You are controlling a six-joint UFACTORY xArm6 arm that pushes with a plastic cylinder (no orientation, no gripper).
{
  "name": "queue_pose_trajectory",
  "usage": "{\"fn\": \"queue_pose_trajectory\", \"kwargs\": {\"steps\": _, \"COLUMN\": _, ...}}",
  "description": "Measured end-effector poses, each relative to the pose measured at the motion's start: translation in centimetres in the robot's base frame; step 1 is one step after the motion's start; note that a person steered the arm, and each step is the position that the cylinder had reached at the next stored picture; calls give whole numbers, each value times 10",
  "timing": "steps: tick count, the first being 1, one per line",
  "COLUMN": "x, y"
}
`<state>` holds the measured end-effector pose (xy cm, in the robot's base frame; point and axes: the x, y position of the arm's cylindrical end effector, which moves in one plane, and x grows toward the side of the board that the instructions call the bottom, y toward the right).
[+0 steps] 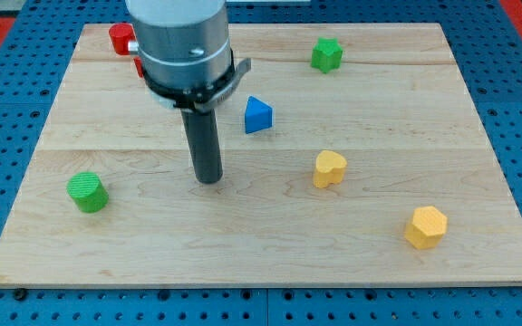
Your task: Move your arm towards the red circle
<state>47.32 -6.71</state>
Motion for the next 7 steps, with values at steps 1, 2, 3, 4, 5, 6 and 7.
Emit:
{"fn": "queue_pose_trajectory", "kwargs": {"steps": 1, "x": -22, "y": -7}}
{"fn": "queue_pose_trajectory", "kwargs": {"steps": 2, "x": -15, "y": -22}}
{"fn": "queue_pose_trajectory", "kwargs": {"steps": 3, "x": -35, "y": -37}}
{"fn": "queue_pose_trajectory", "kwargs": {"steps": 4, "x": -53, "y": -57}}
{"fn": "queue_pose_trajectory", "kwargs": {"steps": 5, "x": -53, "y": -74}}
{"fn": "queue_pose_trajectory", "kwargs": {"steps": 6, "x": -58, "y": -76}}
{"fn": "queue_pose_trajectory", "kwargs": {"steps": 7, "x": -70, "y": -76}}
